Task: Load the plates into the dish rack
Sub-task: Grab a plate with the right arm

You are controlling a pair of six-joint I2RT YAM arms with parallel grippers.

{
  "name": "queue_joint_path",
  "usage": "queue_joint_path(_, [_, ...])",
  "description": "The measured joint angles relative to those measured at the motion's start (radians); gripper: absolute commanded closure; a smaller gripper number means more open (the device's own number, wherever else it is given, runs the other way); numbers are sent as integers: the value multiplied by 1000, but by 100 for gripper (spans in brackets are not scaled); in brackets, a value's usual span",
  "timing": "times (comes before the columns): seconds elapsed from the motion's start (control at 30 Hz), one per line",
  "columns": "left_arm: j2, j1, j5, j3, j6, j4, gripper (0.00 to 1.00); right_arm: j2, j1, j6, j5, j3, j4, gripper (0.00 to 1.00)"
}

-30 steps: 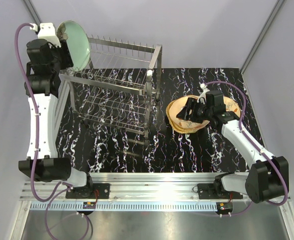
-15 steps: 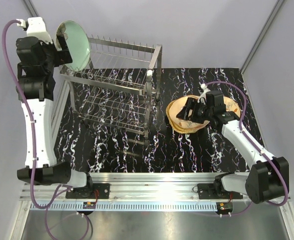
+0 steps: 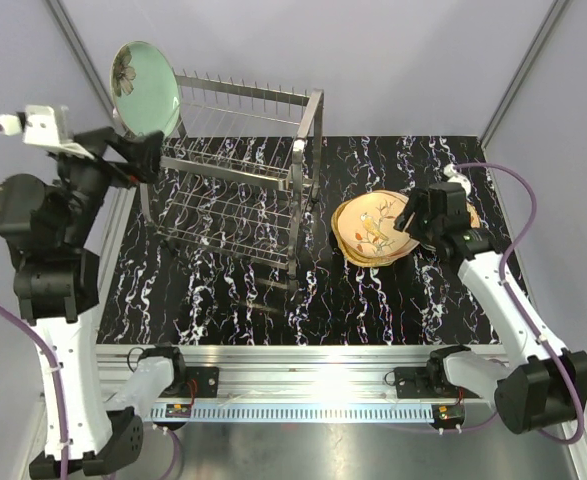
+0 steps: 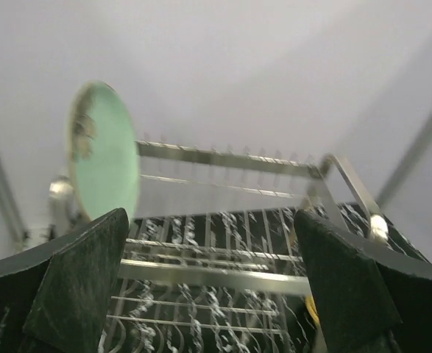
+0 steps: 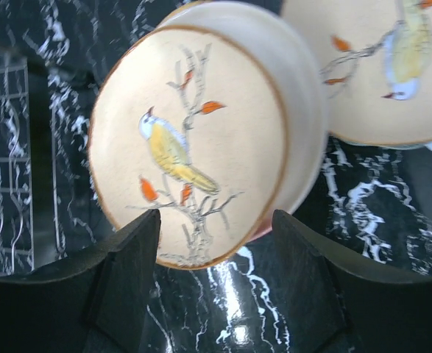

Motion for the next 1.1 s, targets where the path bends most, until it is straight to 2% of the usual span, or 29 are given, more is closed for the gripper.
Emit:
queue_joint_path(0.17, [-51, -71, 75, -217, -7, 24, 1, -56, -66, 24, 73, -25, -31, 31])
queue_joint_path(0.33, [-85, -174, 63, -395, 22, -4, 1, -64, -106, 52, 41, -93, -5, 35])
queue_joint_path(0.6, [-149, -249, 41, -432, 41, 0, 1, 26, -117, 97, -36, -154, 74, 39])
queue_joint_path(1.1, [-153, -270, 23, -489, 49, 3, 1, 144, -127, 106, -63, -155, 193, 46])
